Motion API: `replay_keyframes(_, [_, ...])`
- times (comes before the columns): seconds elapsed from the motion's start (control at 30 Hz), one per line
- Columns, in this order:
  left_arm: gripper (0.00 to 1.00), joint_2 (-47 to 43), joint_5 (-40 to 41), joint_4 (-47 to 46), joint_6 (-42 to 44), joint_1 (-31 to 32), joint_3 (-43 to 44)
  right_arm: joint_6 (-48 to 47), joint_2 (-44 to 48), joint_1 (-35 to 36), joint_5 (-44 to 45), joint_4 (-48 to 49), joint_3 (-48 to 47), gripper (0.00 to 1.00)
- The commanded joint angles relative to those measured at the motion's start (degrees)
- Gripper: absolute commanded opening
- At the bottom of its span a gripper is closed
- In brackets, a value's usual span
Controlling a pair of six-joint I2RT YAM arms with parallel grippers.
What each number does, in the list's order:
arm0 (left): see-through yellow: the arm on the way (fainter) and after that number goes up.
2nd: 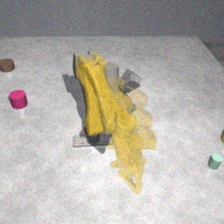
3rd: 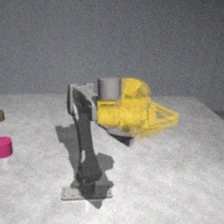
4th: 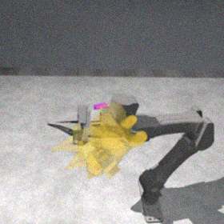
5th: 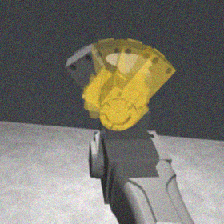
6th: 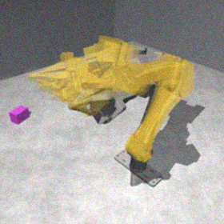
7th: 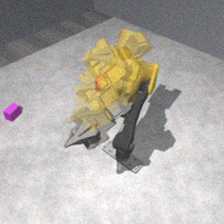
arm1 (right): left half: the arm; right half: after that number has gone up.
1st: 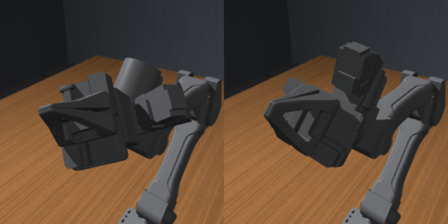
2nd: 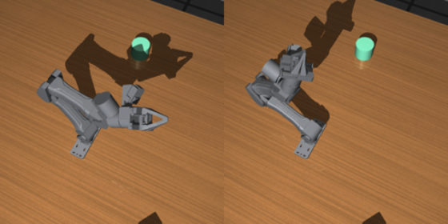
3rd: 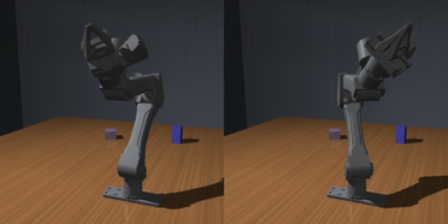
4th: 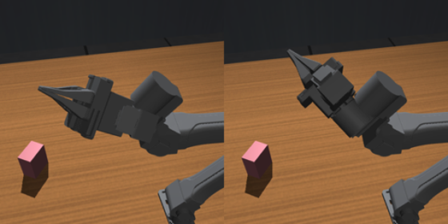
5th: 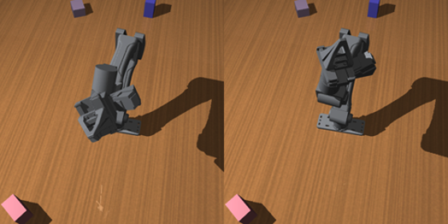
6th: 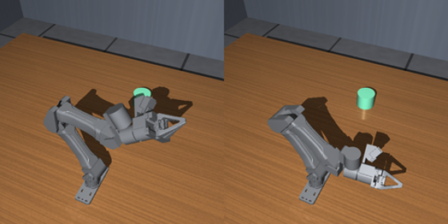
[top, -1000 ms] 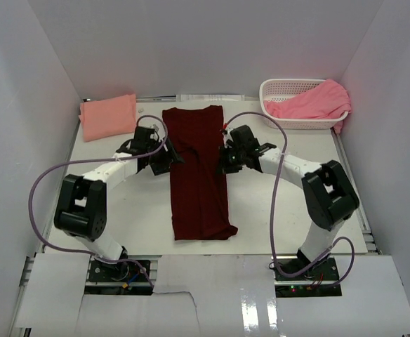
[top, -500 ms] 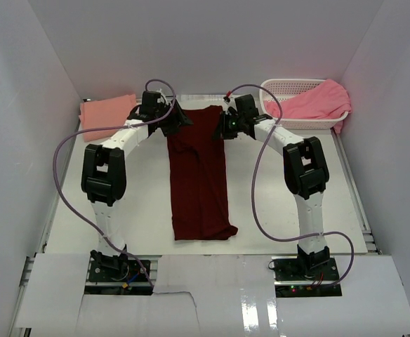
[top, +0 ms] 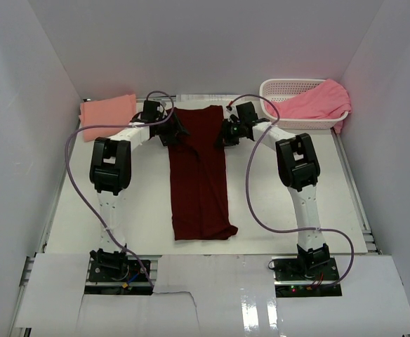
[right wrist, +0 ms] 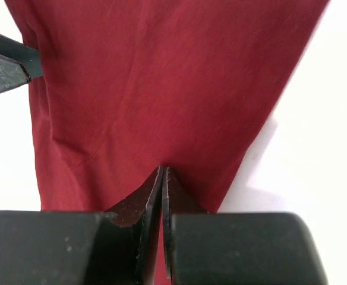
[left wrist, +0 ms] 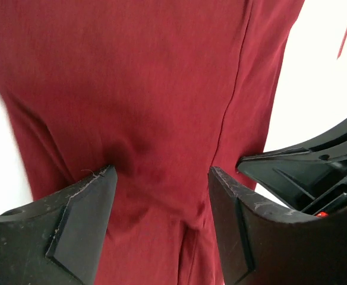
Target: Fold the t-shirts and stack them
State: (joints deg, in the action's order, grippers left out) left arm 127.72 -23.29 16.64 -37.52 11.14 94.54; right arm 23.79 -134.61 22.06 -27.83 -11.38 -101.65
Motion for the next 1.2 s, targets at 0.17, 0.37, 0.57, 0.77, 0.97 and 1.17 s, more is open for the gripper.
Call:
replay_keyframes(0.17, [0.74, 8.15, -0.26, 0.58, 0.95, -1.20, 10.73, 0.73, -7.67, -2.20, -0.73, -1.10, -9.70, 0.08])
replay_keyframes(0.37, [0.74, 17.73, -3.43, -0.64, -2.02, -3.05, 18.74, 1.96, -11.81, -3.96, -1.61, -0.84, -15.86, 0.08])
replay_keyframes(0.57, [0.74, 24.93, -5.18, -0.73, -3.79, -4.10, 28.67, 3.27, -16.73, -6.15, -0.64, -0.49, -24.73, 0.08])
replay_keyframes(0.77, [0.76, 23.29, -10.79, -7.66, -7.21, -4.98, 26.41, 5.22, -18.77, -8.61, -5.72, 6.79, -28.44, 0.08])
replay_keyframes(0.97, [0.78, 8.44, -13.53, -14.54, -10.82, -5.95, 20.33, -0.05, -7.36, -8.62, -8.98, 10.76, -26.68, 0.16])
replay_keyframes(1.17, [0.80, -16.50, -11.96, -11.12, -6.54, -5.95, 9.39, -4.36, 13.90, -8.09, -8.91, 8.48, -12.03, 0.26])
